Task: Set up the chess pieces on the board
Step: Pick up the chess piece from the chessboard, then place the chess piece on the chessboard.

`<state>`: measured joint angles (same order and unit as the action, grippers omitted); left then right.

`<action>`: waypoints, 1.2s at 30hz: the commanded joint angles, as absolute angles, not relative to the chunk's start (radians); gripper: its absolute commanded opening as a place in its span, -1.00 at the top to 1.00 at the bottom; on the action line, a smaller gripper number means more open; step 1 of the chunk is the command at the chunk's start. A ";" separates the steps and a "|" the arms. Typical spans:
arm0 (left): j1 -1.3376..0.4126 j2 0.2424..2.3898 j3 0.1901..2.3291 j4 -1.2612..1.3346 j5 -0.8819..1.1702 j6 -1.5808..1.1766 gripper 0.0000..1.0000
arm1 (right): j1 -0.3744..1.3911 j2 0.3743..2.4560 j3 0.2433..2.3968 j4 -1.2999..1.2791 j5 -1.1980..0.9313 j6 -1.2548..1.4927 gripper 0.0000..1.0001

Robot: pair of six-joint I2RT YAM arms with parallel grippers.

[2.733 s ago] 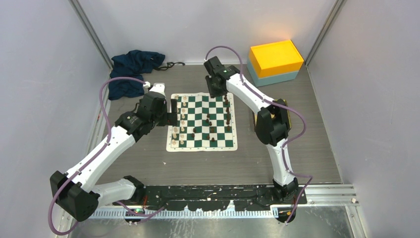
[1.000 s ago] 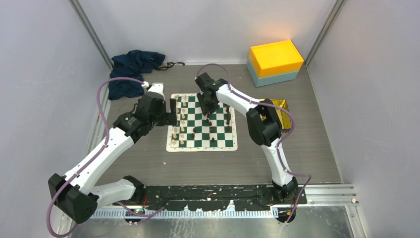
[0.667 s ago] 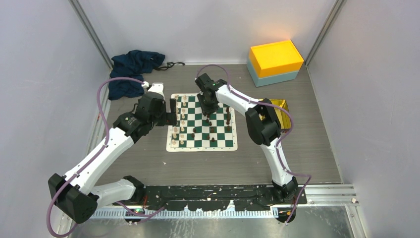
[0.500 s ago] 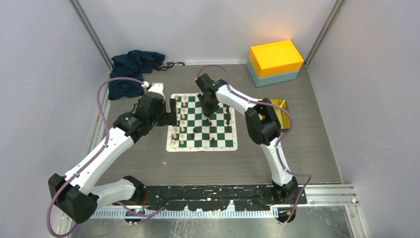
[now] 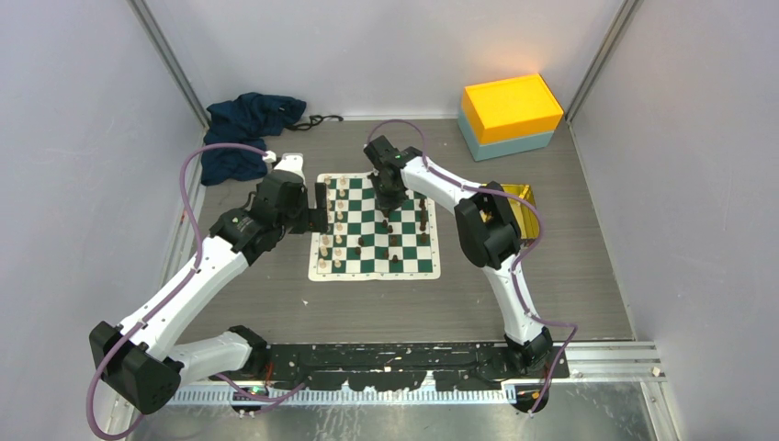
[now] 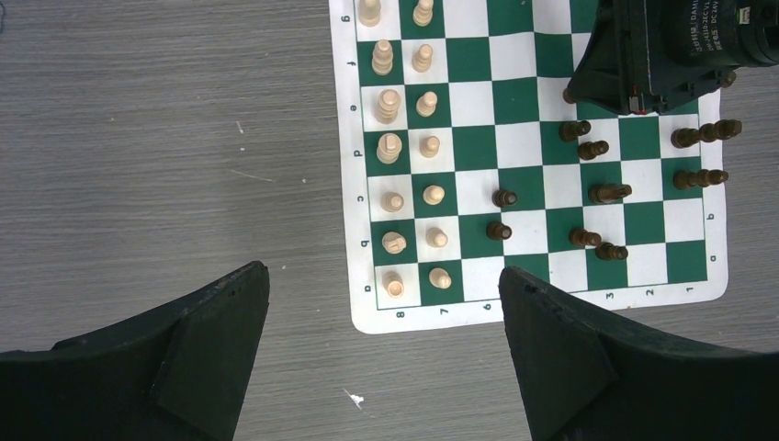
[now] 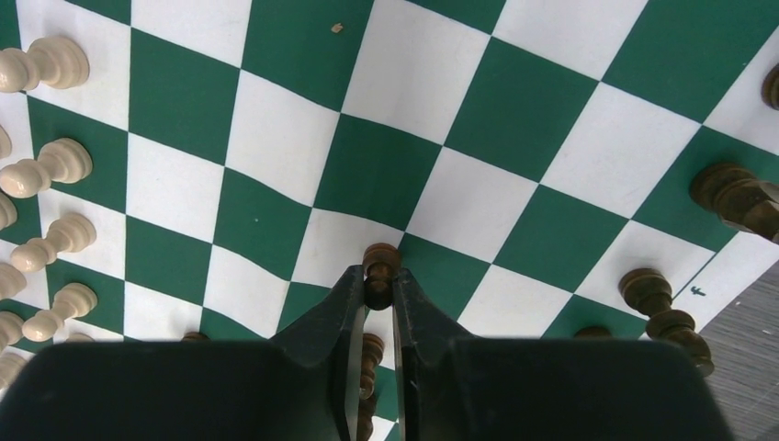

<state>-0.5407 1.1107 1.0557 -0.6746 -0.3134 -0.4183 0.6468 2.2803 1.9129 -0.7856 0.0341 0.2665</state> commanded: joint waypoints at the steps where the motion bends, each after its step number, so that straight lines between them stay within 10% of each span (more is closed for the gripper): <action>1: -0.535 1.103 1.060 -0.664 -0.324 -0.417 -0.93 | 0.637 2.243 1.942 -0.768 0.077 0.261 0.94; 36: -0.535 1.101 1.056 -0.664 -0.325 -0.415 -0.93 | 0.503 2.404 2.197 -0.778 0.196 0.258 0.95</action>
